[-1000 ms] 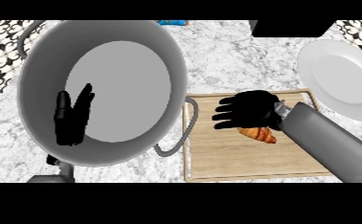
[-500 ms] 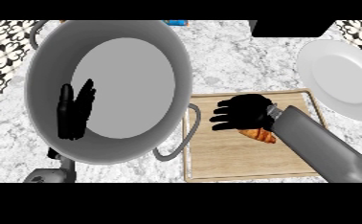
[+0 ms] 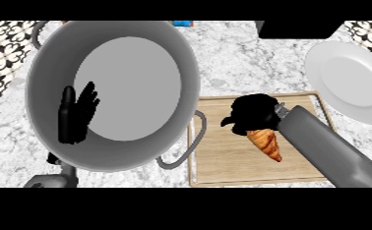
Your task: Pick the croissant from the tray and place it in the plate
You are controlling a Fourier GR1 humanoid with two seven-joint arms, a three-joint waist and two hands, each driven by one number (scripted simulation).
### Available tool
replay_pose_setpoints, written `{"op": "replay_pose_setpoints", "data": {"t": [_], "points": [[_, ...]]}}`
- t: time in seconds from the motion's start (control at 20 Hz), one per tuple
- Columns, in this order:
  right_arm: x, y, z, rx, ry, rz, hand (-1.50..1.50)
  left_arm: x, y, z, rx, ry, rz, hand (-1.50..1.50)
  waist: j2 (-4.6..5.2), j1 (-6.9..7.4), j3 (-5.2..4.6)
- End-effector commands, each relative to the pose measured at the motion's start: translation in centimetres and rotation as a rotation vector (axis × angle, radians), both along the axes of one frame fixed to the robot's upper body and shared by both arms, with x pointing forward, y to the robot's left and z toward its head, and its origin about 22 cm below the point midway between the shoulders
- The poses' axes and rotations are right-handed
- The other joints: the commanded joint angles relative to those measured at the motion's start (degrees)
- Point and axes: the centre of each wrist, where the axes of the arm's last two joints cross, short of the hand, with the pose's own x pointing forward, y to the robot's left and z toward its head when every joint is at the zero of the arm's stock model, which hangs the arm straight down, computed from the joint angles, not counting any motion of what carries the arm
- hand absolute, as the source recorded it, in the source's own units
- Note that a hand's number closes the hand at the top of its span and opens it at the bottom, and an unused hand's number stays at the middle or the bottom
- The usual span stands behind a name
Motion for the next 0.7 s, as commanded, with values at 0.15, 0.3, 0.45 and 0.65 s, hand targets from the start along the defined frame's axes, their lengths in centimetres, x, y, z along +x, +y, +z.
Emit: {"op": "replay_pose_setpoints", "data": {"t": [0.15,0.3,0.45,0.65], "points": [[0.4,-2.2,-0.1,0.172,-0.039,-0.220,1.50,-1.1,-1.1,-2.0,0.034,0.041,0.020,0.00,0.44,-1.16,-0.28],[1.7,-9.1,-0.7,0.350,-0.041,-0.733,1.50,-1.3,1.3,-1.0,0.022,0.026,0.065,0.00,0.72,-4.02,0.05],[1.9,-13.3,-0.9,0.507,-0.055,-1.127,1.50,-1.7,2.4,-0.5,0.022,0.032,0.099,0.00,0.84,-5.81,0.19],[2.8,-14.2,1.1,0.729,-0.237,-1.367,1.50,-1.7,0.9,-0.8,0.011,0.039,0.057,0.00,0.61,-2.95,-0.20]]}}
